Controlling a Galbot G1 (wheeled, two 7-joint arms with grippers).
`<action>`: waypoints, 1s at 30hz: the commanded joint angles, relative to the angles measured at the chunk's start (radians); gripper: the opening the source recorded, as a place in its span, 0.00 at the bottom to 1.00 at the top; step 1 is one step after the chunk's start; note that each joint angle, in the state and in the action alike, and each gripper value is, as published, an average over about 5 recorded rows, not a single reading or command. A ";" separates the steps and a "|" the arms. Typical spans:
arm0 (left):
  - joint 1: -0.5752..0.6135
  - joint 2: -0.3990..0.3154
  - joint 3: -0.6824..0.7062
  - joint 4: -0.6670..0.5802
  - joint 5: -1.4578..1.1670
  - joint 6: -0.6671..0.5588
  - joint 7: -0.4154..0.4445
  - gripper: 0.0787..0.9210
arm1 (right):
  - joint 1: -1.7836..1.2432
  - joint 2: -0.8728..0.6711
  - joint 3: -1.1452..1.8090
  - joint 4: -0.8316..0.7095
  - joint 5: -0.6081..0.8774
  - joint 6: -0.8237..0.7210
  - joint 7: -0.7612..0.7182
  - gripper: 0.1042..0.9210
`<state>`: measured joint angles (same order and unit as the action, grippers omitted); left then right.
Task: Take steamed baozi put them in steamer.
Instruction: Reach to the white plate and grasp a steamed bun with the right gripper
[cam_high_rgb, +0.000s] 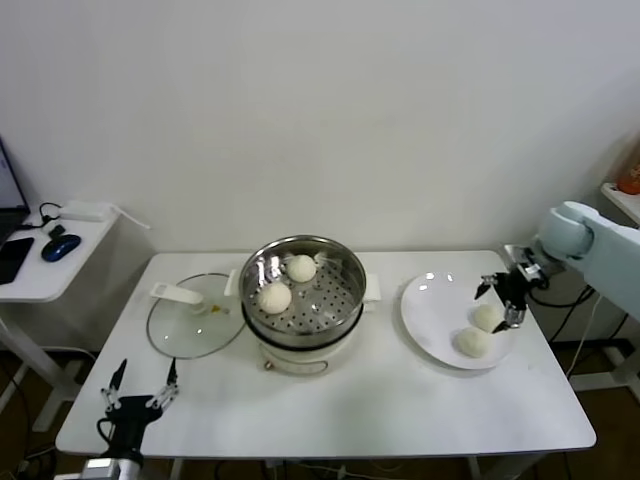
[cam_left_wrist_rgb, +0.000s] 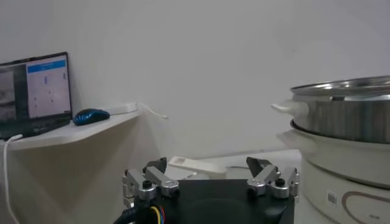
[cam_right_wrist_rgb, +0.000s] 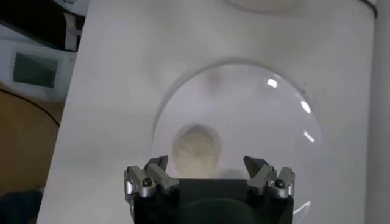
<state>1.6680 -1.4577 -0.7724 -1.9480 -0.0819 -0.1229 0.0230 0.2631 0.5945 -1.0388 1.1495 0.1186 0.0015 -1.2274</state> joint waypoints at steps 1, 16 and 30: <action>-0.001 0.002 0.000 0.003 0.001 0.001 0.000 0.88 | -0.206 0.008 0.121 -0.044 -0.106 0.004 0.017 0.88; -0.002 0.005 -0.002 0.012 -0.003 0.001 -0.001 0.88 | -0.226 0.157 0.150 -0.143 -0.218 0.011 0.036 0.88; -0.004 0.005 -0.002 0.016 -0.003 0.001 0.000 0.88 | -0.254 0.188 0.214 -0.204 -0.295 0.043 0.040 0.88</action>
<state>1.6648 -1.4535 -0.7743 -1.9331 -0.0849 -0.1220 0.0224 0.0269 0.7596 -0.8586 0.9783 -0.1267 0.0345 -1.1891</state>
